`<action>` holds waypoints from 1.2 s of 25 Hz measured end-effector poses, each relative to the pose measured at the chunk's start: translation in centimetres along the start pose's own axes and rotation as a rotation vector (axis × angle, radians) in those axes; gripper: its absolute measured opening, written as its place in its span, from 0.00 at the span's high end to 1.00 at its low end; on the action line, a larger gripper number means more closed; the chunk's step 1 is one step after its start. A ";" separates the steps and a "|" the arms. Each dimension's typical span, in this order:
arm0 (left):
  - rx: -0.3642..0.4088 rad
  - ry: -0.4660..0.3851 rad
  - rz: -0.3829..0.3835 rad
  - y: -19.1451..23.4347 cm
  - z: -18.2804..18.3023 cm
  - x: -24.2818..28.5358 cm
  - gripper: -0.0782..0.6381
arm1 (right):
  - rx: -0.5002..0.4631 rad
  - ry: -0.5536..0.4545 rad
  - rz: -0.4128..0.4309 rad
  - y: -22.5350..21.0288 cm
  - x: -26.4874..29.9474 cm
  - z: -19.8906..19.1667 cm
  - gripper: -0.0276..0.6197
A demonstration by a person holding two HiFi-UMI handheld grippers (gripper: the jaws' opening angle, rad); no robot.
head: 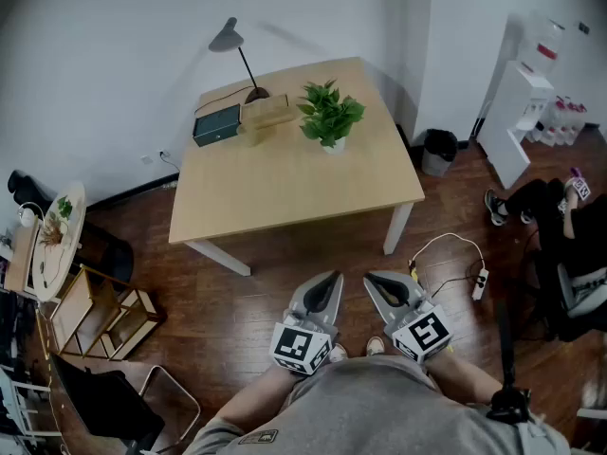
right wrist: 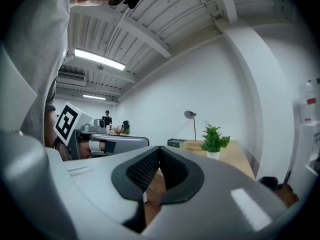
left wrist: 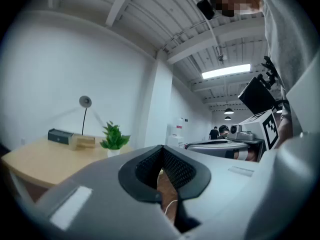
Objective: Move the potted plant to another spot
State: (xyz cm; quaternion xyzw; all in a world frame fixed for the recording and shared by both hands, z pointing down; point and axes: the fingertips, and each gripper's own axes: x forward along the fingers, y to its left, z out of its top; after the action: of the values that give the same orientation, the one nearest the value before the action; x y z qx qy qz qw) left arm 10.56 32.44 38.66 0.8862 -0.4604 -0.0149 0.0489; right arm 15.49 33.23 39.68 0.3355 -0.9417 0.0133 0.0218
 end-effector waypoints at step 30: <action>-0.034 -0.030 -0.079 4.1 1.4 1.4 0.89 | -0.017 -0.010 -0.112 -1.1 4.9 1.7 0.95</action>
State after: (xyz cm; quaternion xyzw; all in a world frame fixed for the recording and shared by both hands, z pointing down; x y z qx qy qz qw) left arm 7.94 28.87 37.68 0.9024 -0.4255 -0.0381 0.0565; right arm 12.33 29.24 38.24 0.3877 -0.9215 0.0024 0.0205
